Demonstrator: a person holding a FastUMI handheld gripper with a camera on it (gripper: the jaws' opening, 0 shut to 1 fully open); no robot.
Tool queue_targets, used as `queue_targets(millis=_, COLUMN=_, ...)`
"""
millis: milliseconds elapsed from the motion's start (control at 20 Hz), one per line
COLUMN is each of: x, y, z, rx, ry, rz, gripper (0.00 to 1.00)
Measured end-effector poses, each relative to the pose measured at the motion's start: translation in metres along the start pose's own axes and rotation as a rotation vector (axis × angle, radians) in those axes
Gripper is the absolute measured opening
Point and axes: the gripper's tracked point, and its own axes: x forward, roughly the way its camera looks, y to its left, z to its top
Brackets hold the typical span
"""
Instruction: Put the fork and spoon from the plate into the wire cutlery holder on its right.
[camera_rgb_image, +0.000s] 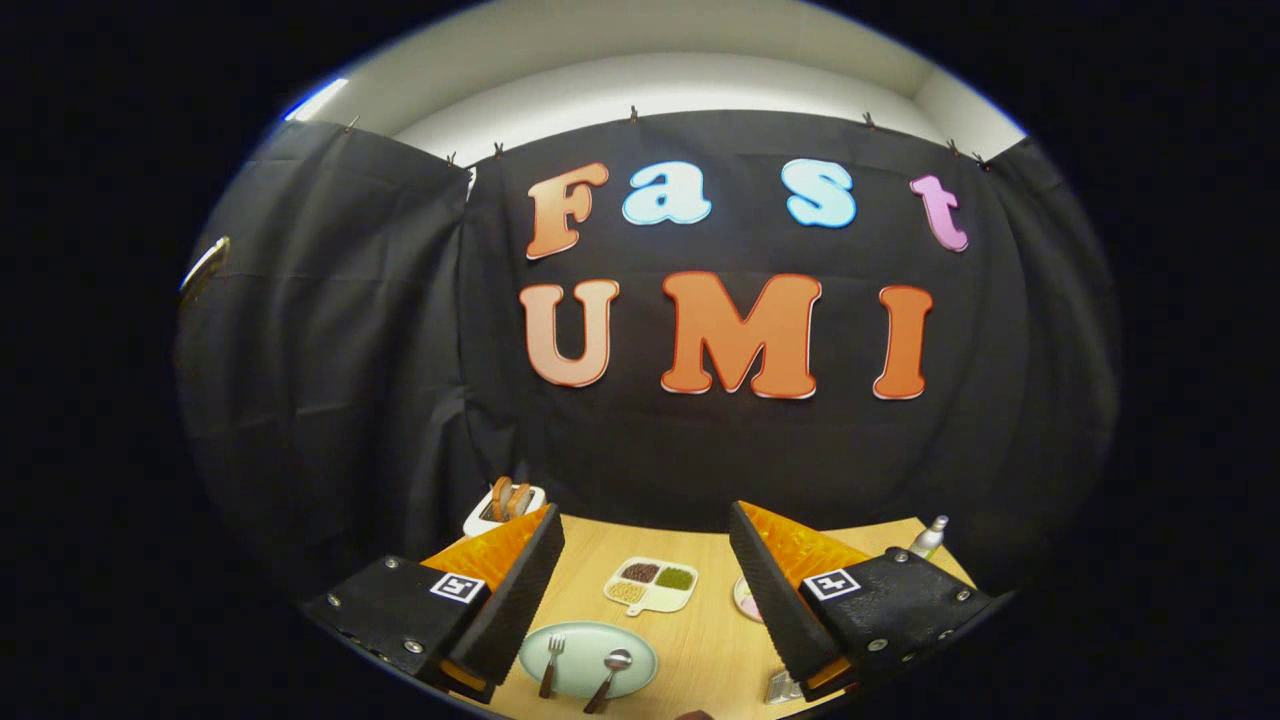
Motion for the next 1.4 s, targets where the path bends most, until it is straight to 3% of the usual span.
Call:
queue_targets(millis=400, x=0.019, y=0.032, z=-0.089, rx=0.068, ry=0.369, rz=0.072, gripper=0.99)
queue_targets(millis=700, x=0.023, y=0.051, z=-0.157, rx=0.112, ry=0.654, rz=0.111, gripper=0.94)
queue_targets(millis=1000, x=0.016, y=0.046, z=-0.241, rx=0.085, ry=0.99, rz=0.083, gripper=0.87)
queue_targets(millis=1400, x=0.028, y=0.052, z=-0.317, rx=0.099, ry=1.232, rz=0.067, gripper=0.74)
